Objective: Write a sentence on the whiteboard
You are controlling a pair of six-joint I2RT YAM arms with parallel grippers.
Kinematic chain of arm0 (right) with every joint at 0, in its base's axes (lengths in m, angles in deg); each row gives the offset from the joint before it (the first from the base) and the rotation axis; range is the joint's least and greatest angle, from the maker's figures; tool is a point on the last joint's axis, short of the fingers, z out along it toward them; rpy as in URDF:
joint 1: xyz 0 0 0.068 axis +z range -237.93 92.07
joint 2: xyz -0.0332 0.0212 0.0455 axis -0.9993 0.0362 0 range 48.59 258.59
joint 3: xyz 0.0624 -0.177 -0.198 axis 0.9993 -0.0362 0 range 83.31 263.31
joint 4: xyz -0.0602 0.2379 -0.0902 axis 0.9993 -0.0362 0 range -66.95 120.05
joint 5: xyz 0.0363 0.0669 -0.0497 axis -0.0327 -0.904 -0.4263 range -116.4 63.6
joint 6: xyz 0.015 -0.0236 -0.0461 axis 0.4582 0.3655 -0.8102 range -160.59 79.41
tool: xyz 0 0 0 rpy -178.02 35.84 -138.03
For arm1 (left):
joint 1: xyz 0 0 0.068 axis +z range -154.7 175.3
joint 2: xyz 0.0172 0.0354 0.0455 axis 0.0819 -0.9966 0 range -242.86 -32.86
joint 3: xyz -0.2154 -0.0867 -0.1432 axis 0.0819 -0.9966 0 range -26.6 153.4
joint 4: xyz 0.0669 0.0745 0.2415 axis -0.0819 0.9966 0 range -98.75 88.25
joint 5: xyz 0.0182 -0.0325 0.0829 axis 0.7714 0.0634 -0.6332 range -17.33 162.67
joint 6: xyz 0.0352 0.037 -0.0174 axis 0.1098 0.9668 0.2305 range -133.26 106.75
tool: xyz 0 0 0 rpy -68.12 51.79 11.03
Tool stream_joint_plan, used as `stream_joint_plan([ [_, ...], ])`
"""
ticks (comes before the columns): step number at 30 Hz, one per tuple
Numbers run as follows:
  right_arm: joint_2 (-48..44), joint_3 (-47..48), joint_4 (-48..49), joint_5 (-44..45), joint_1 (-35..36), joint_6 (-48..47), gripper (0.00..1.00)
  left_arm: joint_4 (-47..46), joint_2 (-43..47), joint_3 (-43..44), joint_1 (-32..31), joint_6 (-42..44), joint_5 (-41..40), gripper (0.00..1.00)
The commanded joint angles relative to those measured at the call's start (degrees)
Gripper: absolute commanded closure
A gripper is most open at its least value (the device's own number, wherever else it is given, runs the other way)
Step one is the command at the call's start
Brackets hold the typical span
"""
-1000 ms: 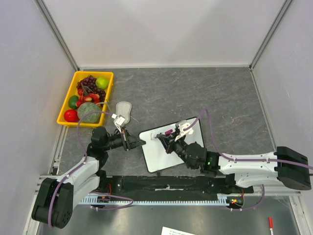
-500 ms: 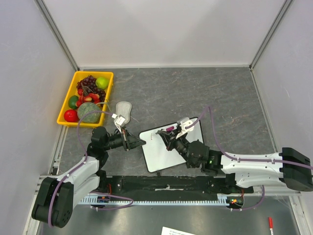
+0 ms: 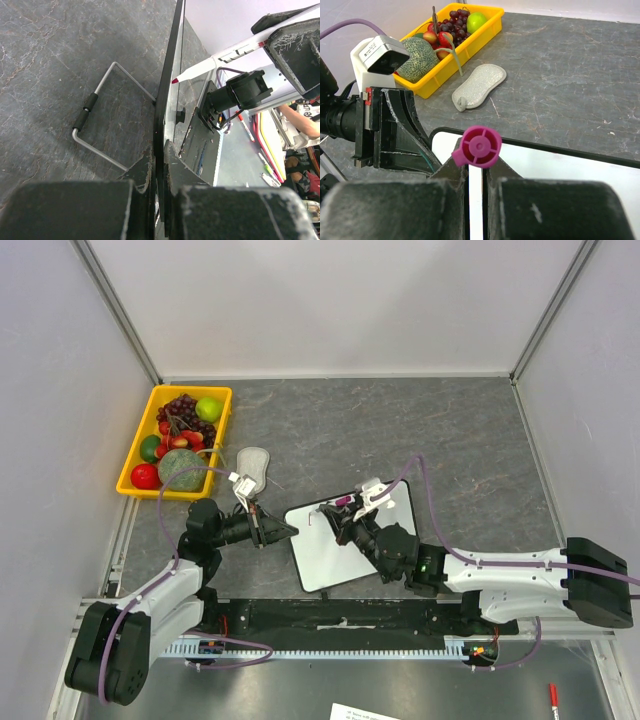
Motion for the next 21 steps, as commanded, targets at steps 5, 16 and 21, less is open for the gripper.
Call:
stream_joint_plan([
  [5,1.37,2.27,3.07,1.64,-0.93,0.52,1.0,-2.04,0.06,-0.68,-0.09,3.31,0.63,0.98],
  [16,1.73,1.48,1.75,1.73,-1.73,1.92,1.0,-2.13,0.06,-0.68,-0.09,3.31,0.72,0.98],
  [21,0.93,0.69,-0.36,2.08,-2.08,2.89,1.0,-2.21,-0.03,-0.68,-0.09,3.31,0.72,0.98],
])
